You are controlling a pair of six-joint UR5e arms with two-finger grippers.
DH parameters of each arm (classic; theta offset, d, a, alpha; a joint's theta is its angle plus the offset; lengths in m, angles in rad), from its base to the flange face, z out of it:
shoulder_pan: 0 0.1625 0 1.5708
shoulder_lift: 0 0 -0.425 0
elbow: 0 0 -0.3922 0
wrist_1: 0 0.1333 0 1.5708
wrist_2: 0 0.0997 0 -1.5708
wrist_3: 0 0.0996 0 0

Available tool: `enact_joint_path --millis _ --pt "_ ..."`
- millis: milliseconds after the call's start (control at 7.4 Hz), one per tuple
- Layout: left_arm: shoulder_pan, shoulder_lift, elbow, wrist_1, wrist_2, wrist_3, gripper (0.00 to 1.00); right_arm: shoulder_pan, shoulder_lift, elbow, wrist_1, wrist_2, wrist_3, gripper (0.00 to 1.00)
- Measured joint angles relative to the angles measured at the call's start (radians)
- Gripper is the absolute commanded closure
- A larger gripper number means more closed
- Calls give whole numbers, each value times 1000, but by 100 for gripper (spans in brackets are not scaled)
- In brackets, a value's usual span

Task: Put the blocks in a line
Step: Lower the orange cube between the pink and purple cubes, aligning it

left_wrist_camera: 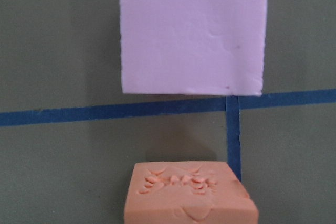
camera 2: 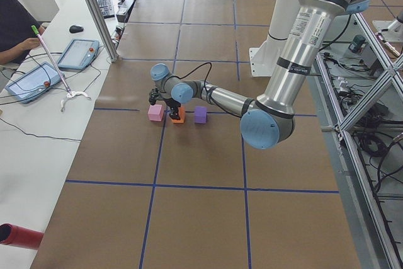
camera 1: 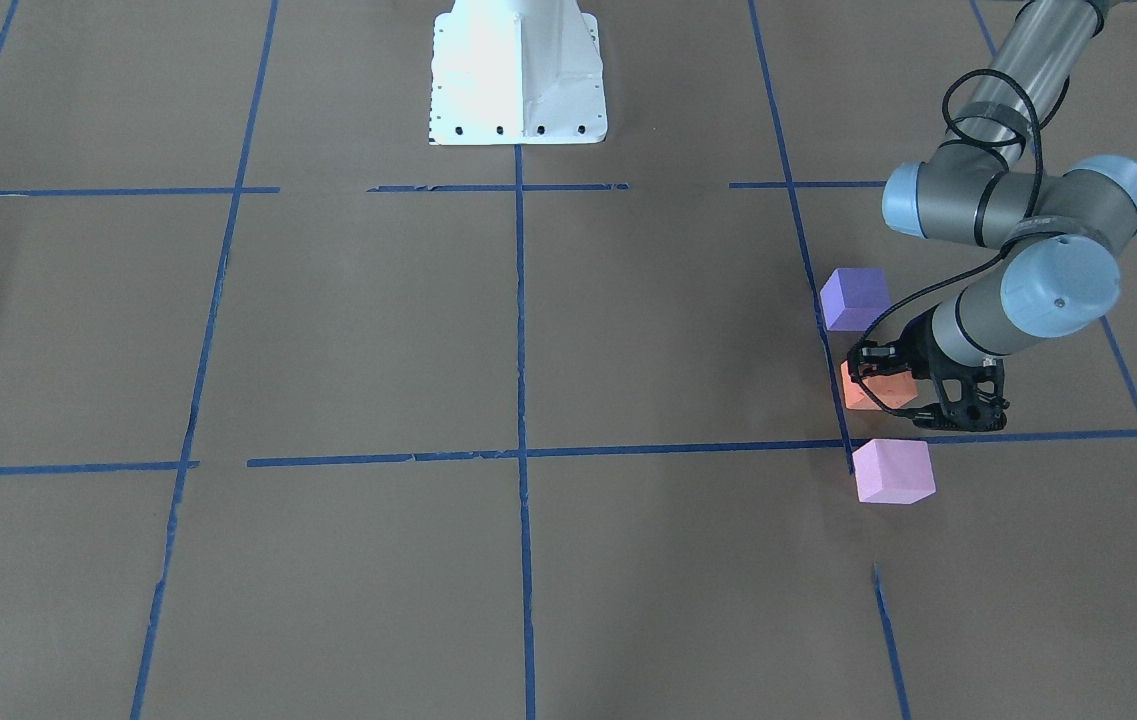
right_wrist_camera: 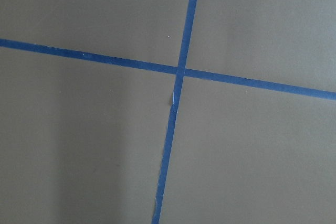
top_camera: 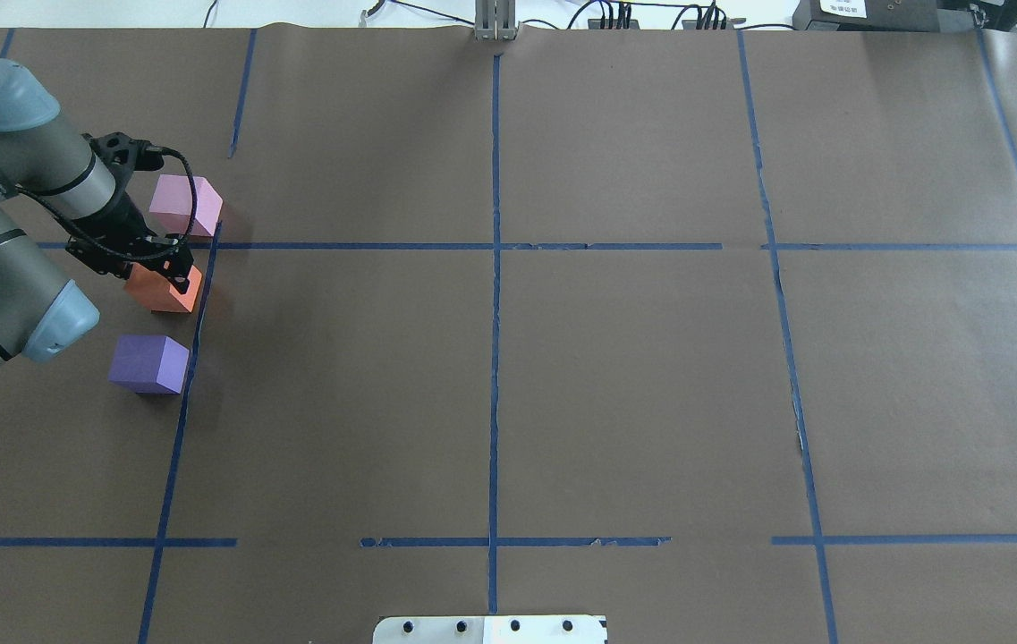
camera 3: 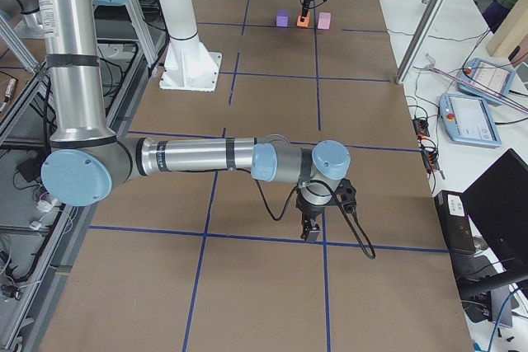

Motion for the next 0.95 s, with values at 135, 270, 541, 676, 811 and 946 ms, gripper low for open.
enact_joint_path --millis 135,270,541,676,811,946 --pt "0 0 2 -1 -4 0 23 0 0 0 0 0 0 0" --pt "1 0 3 -3 -5 1 0 0 0 0 0 0 0 0" --pt "1 1 1 -5 -7 0 0 0 0 0 0 0 0 0" --pt "1 1 1 -5 -9 0 0 0 0 0 0 0 0 0" --pt "1 1 -1 -3 -9 -2 0 0 1 0 0 0 0 0" --pt "0 2 -6 -1 -9 -14 0 0 0 0 0 0 0 0"
